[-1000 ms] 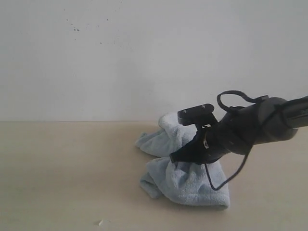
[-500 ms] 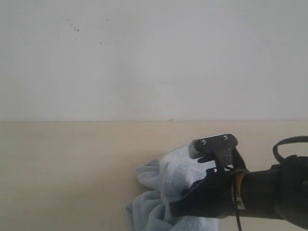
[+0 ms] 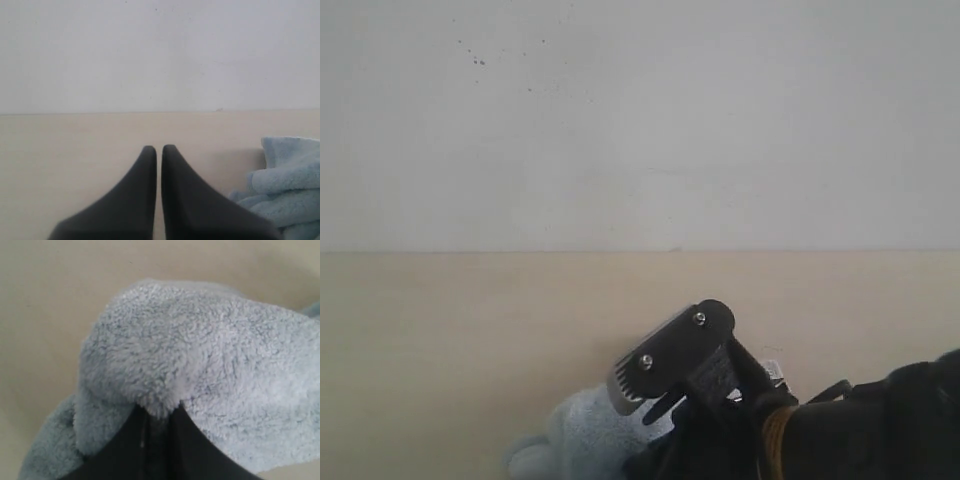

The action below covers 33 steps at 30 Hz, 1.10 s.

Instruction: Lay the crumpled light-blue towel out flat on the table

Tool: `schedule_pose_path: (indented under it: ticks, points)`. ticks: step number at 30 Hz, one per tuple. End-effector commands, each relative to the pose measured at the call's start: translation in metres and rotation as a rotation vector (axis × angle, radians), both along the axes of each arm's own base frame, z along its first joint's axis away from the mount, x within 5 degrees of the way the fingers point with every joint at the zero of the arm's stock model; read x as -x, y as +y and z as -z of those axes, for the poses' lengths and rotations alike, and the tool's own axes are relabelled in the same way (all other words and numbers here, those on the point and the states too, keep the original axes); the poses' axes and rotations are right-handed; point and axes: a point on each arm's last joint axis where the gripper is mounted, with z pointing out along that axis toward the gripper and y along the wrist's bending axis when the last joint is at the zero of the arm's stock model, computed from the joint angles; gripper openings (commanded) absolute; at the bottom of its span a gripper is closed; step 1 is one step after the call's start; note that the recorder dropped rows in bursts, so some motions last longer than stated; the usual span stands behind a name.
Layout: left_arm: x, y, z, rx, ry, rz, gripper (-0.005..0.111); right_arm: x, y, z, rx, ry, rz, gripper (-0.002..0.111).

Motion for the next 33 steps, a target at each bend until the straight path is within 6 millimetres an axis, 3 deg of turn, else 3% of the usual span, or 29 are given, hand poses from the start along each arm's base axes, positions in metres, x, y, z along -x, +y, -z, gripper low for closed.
schedule_pose_path:
  ticks: [1, 7, 12, 16, 18, 22, 24, 29, 33]
  points:
    - [0.0, 0.0, 0.0, -0.003, -0.008, 0.007, 0.004, 0.023, 0.008, -0.021, -0.072, -0.057, -0.103, 0.001]
    - [0.0, 0.0, 0.0, -0.003, -0.008, 0.007, 0.004, 0.044, 0.019, -0.023, -0.078, -0.058, -0.193, 0.001]
    - [0.0, 0.0, 0.0, -0.003, -0.008, 0.007, 0.004, 0.046, 0.021, -0.023, -0.091, -0.057, -0.204, 0.001]
    - [0.0, 0.0, 0.0, -0.003, -0.008, 0.007, 0.004, 0.054, 0.037, -0.023, -0.222, -0.04, -0.295, 0.001]
    - [0.0, 0.0, 0.0, -0.003, -0.008, 0.007, 0.004, 0.053, 0.044, -0.012, -0.212, -0.013, -0.305, 0.001]
    - [0.0, 0.0, 0.0, -0.003, -0.008, 0.007, 0.004, 0.043, 0.046, 0.017, -0.031, 0.038, -0.236, 0.002]
    - [0.0, 0.0, 0.0, -0.003, -0.008, 0.007, 0.004, 0.04, 0.048, 0.022, 0.008, 0.034, -0.237, 0.011]
    - [0.0, 0.0, 0.0, -0.003, -0.008, 0.007, 0.004, 0.037, 0.057, 0.014, -0.026, 0.002, -0.262, 0.057]
    - [0.0, 0.0, 0.0, -0.003, -0.008, 0.007, 0.004, 0.03, 0.059, -0.002, 0.019, -0.064, -0.258, 0.053]
